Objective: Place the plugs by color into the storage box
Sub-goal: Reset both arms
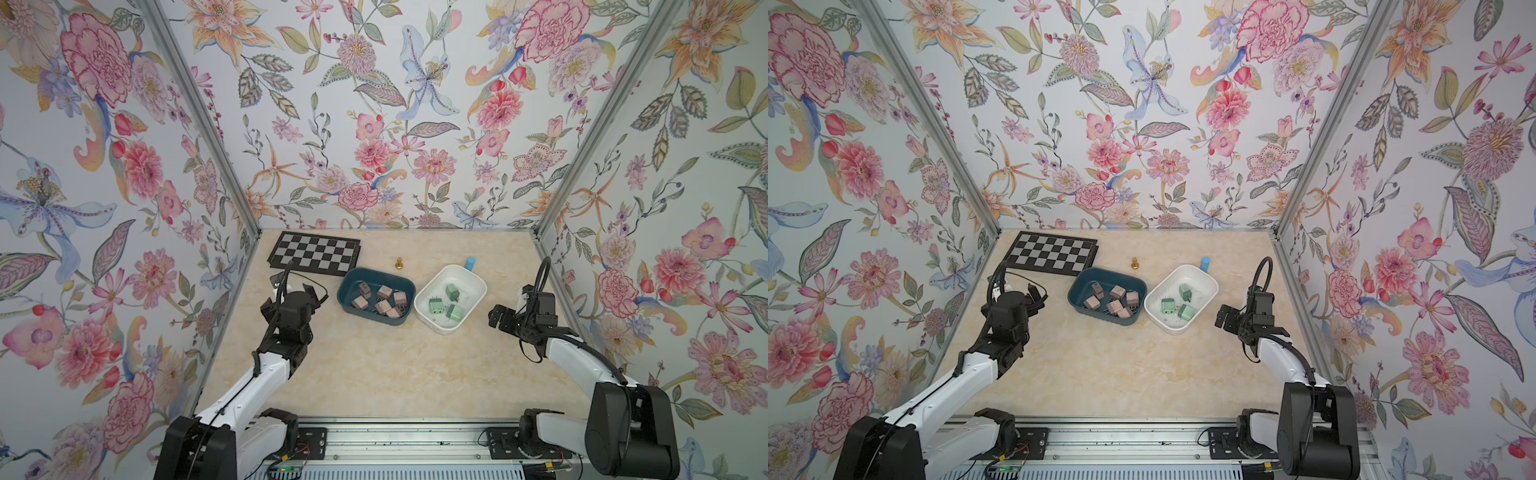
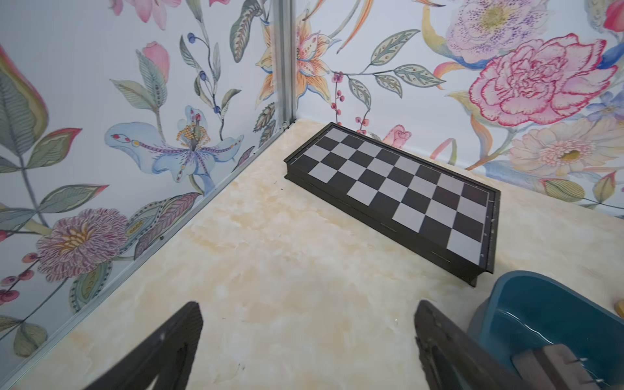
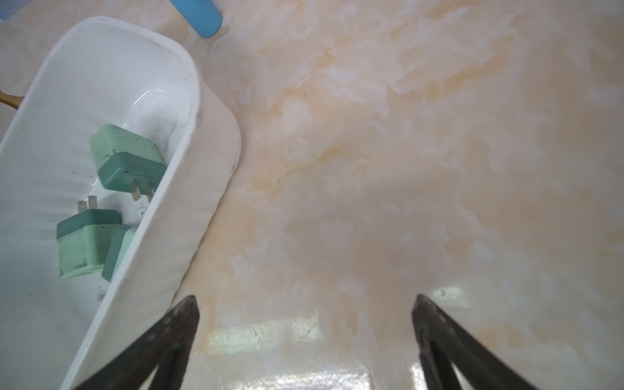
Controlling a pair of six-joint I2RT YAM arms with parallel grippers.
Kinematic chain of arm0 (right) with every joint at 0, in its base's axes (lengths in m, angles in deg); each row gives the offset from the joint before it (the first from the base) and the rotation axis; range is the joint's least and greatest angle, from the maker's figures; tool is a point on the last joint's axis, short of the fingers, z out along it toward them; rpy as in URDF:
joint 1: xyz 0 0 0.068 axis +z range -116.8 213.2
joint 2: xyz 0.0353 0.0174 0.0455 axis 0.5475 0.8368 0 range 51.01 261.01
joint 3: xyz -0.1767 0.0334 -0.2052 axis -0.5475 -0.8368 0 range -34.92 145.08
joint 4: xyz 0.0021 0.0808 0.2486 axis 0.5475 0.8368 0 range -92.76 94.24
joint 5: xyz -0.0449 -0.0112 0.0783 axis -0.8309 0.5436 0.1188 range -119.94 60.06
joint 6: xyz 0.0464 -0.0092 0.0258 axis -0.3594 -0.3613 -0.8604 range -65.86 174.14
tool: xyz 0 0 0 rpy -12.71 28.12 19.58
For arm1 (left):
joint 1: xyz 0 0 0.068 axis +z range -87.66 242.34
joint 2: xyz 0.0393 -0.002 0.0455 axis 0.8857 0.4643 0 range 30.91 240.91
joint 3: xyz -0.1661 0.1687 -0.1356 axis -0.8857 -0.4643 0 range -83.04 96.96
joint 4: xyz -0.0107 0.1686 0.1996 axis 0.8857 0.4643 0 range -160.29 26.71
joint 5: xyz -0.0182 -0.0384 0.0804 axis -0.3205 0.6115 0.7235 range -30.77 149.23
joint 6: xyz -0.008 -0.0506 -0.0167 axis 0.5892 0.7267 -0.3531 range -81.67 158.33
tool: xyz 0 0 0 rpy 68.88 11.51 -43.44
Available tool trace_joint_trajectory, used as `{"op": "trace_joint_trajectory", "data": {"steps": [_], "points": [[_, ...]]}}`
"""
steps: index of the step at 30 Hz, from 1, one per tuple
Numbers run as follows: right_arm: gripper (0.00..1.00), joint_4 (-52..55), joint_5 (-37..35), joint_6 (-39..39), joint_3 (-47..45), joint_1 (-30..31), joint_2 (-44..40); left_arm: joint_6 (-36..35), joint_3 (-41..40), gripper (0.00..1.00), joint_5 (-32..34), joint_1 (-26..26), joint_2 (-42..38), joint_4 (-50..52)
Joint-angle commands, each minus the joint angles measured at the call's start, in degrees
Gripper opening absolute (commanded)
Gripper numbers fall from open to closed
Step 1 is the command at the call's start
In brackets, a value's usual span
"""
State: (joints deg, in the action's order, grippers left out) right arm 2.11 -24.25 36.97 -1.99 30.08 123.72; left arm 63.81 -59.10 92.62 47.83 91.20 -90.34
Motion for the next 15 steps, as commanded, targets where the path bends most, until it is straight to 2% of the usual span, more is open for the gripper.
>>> {"op": "trace_joint_trajectory", "data": {"steps": [1, 5, 9, 10, 11, 15], "points": [[1.00, -8.4, -1.8, 2.8, 1.9, -1.1, 2.8, -12.6, -8.2, 0.99, 6.1, 0.9, -1.0, -23.7], [1.00, -13.7, -5.1, 10.6, 1.2, -0.2, 4.5, -17.0, -10.4, 0.99, -0.4, 4.1, 1.7, -27.9], [1.00, -26.8, -3.7, 11.6, -4.2, -0.2, 8.0, -18.2, -12.7, 1.00, -0.6, 7.6, 11.9, -38.1], [1.00, -24.2, -4.1, 12.6, -2.6, 0.1, 8.8, -18.2, -11.7, 0.99, -0.3, 8.4, 14.1, -39.7], [1.00, -26.0, -5.2, 14.1, -2.1, 1.1, 9.6, -18.8, -9.9, 0.99, -2.7, 9.4, 15.2, -38.0], [1.00, -35.8, -5.8, 19.2, -3.7, 3.2, 11.0, -20.6, -9.7, 1.00, -12.9, 13.3, 24.1, -51.0]]}}
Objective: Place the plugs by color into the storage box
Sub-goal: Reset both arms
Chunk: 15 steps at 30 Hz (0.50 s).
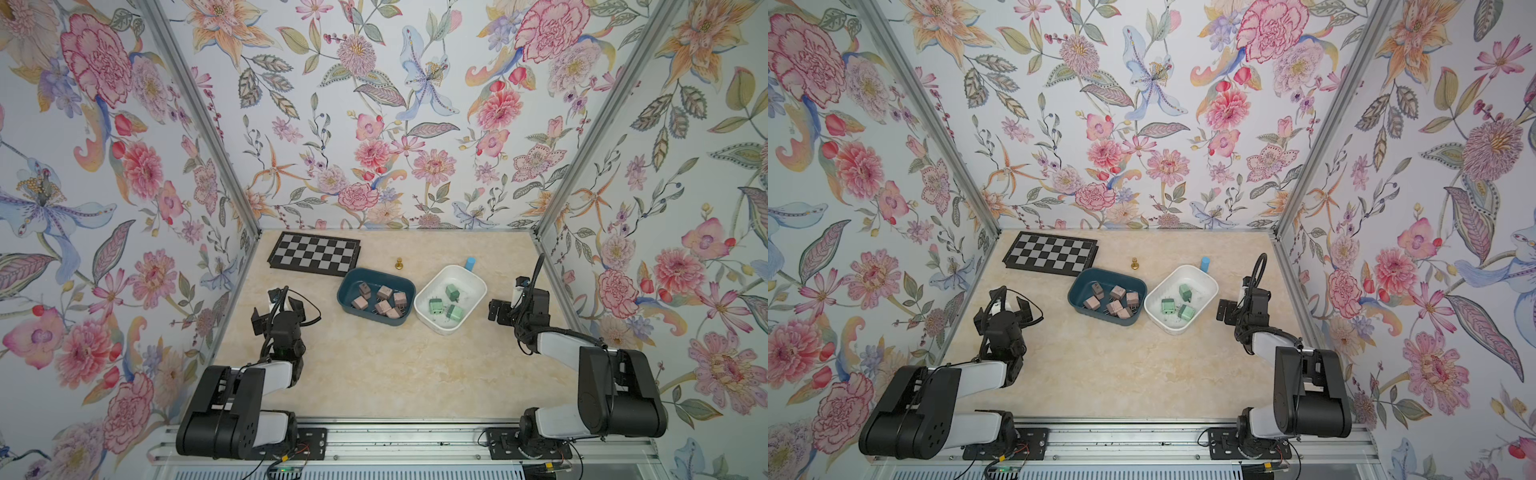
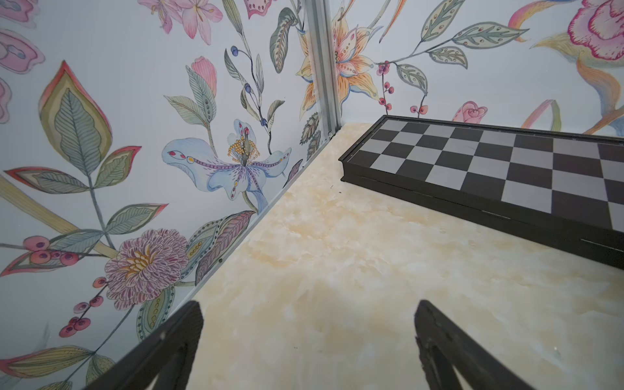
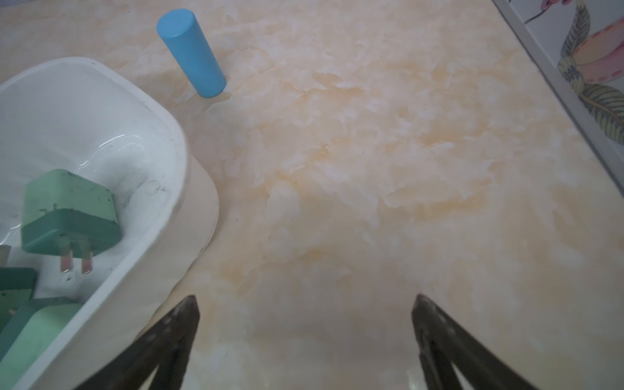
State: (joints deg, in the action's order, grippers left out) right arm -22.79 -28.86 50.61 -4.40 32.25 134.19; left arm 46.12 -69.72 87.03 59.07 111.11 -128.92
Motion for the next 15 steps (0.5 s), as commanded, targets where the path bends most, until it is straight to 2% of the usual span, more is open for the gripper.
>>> {"op": "trace_joint_trajectory", "data": {"steps": [1, 2, 3, 5, 7, 9, 10, 12, 15], "points": [[1.00, -16.2, -1.2, 6.0, -2.8, 1.2, 0.9, -4.9, 1.7, 0.99, -9.6, 1.2, 5.7, -12.7], [1.00, -19.9, -1.0, 5.8, -3.7, 1.2, 1.2, -6.7, 1.4, 0.99, -14.9, 1.0, 5.8, -12.3], [1.00, -23.1, -0.6, 5.0, -4.5, 1.0, 1.7, -7.1, -0.4, 1.00, -17.2, 1.1, 6.5, -15.1], [1.00, -29.9, -0.2, 5.3, -6.7, 1.2, 4.0, -5.0, -6.3, 0.99, -17.4, 3.0, 9.0, -29.8], [1.00, -31.5, 0.2, 5.3, -9.0, 1.1, 2.8, -2.1, -8.9, 1.00, -21.2, 5.6, 7.9, -31.9], [1.00, -43.4, 0.1, 5.9, -14.7, 1.6, 5.0, -1.9, -9.9, 0.99, -23.8, 6.9, 9.0, -36.7], [1.00, -52.1, 0.1, 6.4, -17.3, 2.1, 6.6, -1.9, -9.7, 0.99, -23.7, 6.9, 8.9, -35.2], [1.00, -45.7, -1.0, 6.9, -16.2, 2.7, 4.1, -2.3, -8.7, 0.99, -23.4, 6.6, 8.9, -33.5], [1.00, -43.1, -1.5, 6.2, -13.9, 2.2, 5.0, -3.5, -5.8, 1.00, -26.2, 6.4, 8.7, -28.2]]}}
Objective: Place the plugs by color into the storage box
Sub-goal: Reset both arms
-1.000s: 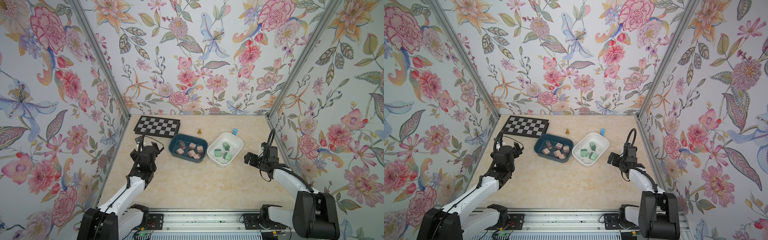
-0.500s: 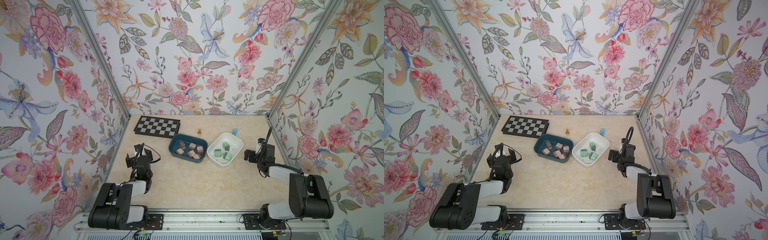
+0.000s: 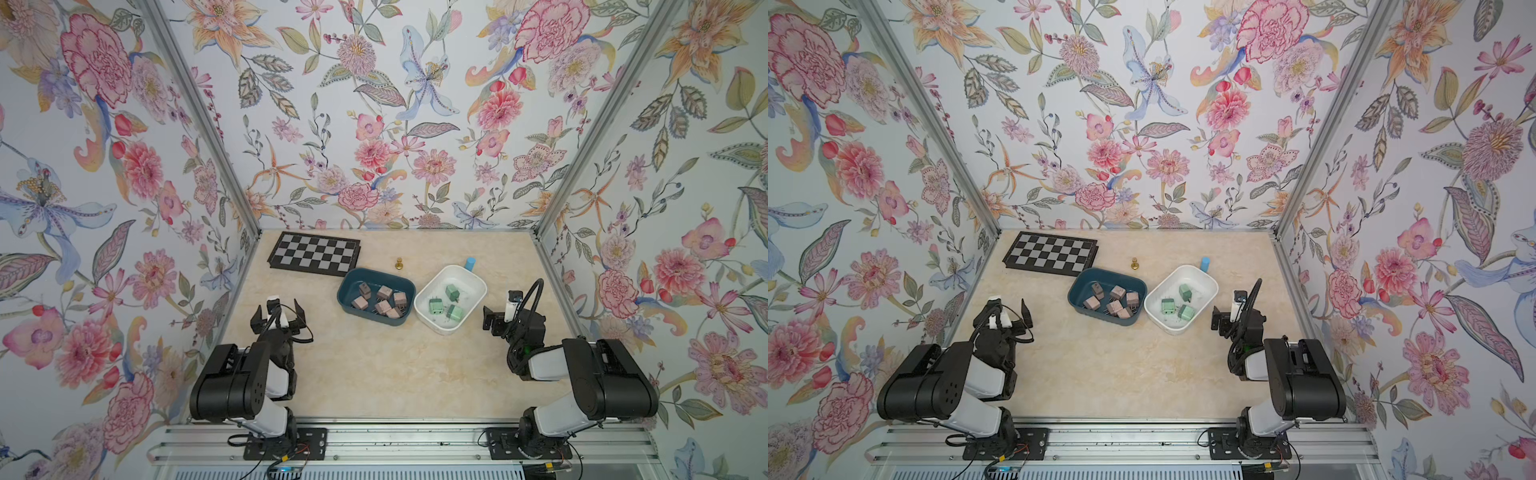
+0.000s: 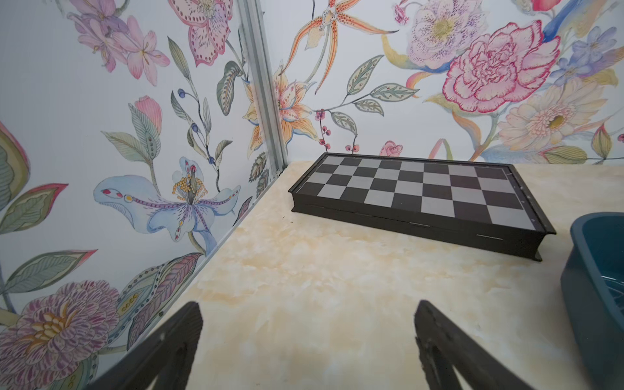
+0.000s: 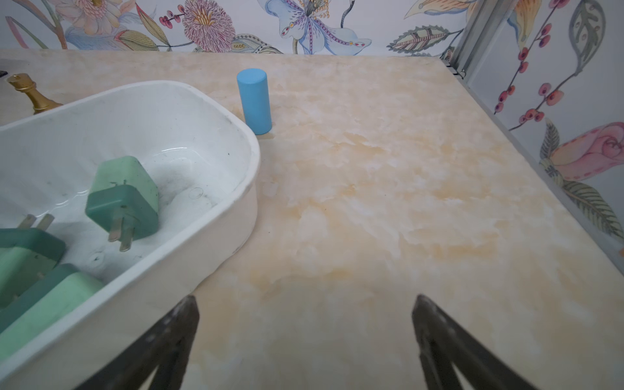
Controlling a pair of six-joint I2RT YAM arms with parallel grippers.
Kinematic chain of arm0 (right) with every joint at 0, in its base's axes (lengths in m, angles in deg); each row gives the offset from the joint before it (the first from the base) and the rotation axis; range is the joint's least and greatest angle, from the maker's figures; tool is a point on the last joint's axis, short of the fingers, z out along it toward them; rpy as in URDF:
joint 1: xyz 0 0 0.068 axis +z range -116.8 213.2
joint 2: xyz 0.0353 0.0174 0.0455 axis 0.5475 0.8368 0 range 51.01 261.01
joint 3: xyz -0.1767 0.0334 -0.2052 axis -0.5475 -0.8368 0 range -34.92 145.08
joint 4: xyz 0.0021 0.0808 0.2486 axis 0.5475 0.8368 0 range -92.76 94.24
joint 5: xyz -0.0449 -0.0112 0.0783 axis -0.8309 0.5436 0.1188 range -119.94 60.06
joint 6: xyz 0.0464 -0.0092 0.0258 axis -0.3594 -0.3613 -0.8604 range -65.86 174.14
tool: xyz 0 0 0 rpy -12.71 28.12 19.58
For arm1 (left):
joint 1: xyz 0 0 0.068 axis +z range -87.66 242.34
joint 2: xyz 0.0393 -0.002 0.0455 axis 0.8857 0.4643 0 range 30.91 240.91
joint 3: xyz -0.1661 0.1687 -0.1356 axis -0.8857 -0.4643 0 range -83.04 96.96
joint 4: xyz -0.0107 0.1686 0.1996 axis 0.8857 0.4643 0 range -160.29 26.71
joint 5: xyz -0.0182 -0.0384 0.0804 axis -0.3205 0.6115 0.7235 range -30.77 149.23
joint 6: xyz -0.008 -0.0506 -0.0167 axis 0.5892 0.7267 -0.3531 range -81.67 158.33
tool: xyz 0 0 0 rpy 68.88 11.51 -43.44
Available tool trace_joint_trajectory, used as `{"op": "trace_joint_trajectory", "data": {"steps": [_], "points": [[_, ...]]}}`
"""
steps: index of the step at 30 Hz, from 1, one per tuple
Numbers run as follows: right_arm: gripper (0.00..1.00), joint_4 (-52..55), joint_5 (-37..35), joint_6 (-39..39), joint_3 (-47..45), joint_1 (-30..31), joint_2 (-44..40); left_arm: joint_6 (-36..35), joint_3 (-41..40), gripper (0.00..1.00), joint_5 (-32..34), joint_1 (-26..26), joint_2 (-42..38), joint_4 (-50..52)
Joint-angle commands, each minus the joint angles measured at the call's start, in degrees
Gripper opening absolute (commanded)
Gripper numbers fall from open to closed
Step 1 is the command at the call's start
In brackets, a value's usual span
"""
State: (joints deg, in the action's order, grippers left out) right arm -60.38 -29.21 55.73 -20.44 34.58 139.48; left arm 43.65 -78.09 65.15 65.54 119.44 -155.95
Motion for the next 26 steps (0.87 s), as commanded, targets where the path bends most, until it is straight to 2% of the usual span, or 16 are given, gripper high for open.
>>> {"op": "trace_joint_trajectory", "data": {"steps": [1, 5, 18, 20, 26], "points": [[1.00, -4.3, -1.3, 1.0, 2.3, -0.1, -0.6, -2.0, 3.8, 0.99, -4.6, -0.6, 0.2, 1.3], [1.00, -6.9, -4.4, 1.0, 1.3, 0.8, -0.3, -3.8, 6.1, 1.00, -3.6, -2.2, 0.1, 4.8], [1.00, -6.9, -5.3, 1.1, 1.3, 1.2, -0.3, -3.9, 6.6, 0.99, -3.5, -2.3, 0.3, 5.5], [1.00, -7.1, -6.3, 1.3, 1.3, 1.5, -0.3, -4.7, 8.0, 0.99, -1.4, -3.3, 0.7, 7.9], [1.00, -7.0, -6.7, 1.4, 1.3, 1.7, -0.2, -4.7, 6.8, 0.99, -1.3, -3.5, 0.2, 6.0]]}}
